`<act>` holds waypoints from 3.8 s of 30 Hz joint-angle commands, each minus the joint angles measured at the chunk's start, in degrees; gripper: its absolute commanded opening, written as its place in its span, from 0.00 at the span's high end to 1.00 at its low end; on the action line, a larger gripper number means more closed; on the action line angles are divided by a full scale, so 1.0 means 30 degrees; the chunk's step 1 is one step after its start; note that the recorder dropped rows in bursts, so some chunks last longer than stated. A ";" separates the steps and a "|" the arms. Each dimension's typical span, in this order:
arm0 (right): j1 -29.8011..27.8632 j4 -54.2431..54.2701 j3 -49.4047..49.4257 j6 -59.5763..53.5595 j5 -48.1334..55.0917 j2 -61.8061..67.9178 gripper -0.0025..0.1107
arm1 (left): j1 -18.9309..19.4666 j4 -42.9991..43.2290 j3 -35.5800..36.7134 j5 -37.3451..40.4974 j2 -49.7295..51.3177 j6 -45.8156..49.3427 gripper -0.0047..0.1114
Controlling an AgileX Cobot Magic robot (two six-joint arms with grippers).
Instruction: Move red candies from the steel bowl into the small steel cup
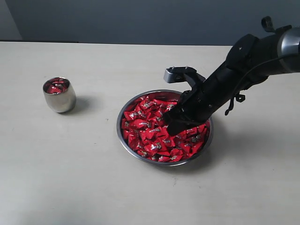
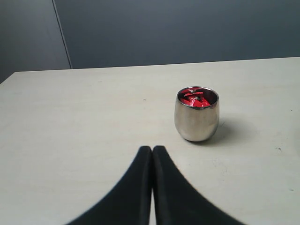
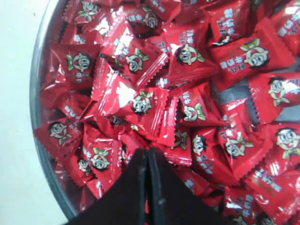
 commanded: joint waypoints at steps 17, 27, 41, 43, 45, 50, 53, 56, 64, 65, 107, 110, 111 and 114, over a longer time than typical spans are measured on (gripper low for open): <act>0.0141 -0.0480 0.0059 -0.0025 0.0531 0.0002 0.98 | 0.0011 -0.0043 0.0073 -0.0031 -0.0085 -0.0044 0.96; 0.0141 -0.0947 0.0059 0.0188 0.0701 0.0002 0.98 | 0.0011 -0.0043 0.0073 -0.0031 -0.0085 -0.0044 0.96; 0.0141 -0.1831 0.0059 0.1168 0.0430 0.0002 0.58 | 0.0011 -0.0043 0.0073 -0.0031 -0.0085 -0.0044 0.96; 0.0141 -0.2124 0.0059 0.1575 0.0189 0.0002 0.58 | 0.0011 -0.0043 0.0073 -0.0031 -0.0085 -0.0044 0.96; 0.0141 -0.1922 0.0059 0.1627 0.0140 0.0002 0.58 | 0.0011 -0.0043 0.0073 -0.0031 -0.0085 -0.0044 0.96; 0.0152 -0.1035 0.0059 0.1627 -0.0032 0.0002 0.58 | 0.0011 -0.0043 0.0073 -0.0031 -0.0085 -0.0044 0.96; 0.0186 -0.0905 0.0059 0.1588 -0.0158 0.0032 0.58 | 0.0011 -0.0043 0.0073 -0.0031 -0.0085 -0.0044 0.96; 0.0193 -0.0864 0.0059 0.1560 -0.0158 0.0032 0.58 | 0.0011 -0.0043 0.0073 -0.0031 -0.0085 -0.0044 0.96; 0.0316 -0.0009 0.0059 0.1037 -0.0363 0.0032 0.58 | 0.0011 -0.0043 0.0073 -0.0031 -0.0085 -0.0044 0.96; 0.0407 -0.0001 0.0059 0.1037 -0.0363 0.0032 0.58 | 0.0011 -0.0043 0.0073 -0.0031 -0.0085 -0.0044 0.96; 0.0725 0.0561 0.0021 0.0921 -0.0601 0.0338 0.99 | 0.0011 -0.0043 0.0073 -0.0031 -0.0085 -0.0044 0.96; 0.0725 0.0208 0.0021 0.0921 -0.0741 0.0200 0.99 | 0.0011 -0.0043 0.0073 -0.0031 -0.0085 -0.0044 0.96; 0.0725 0.0061 0.0021 0.0921 -0.0747 0.0170 0.99 | 0.0011 -0.0043 0.0073 -0.0031 -0.0085 -0.0044 0.96; 0.0725 -0.0225 0.0021 0.0921 -0.0747 0.0170 0.99 | 0.0011 -0.0043 0.0073 -0.0031 -0.0085 -0.0044 0.96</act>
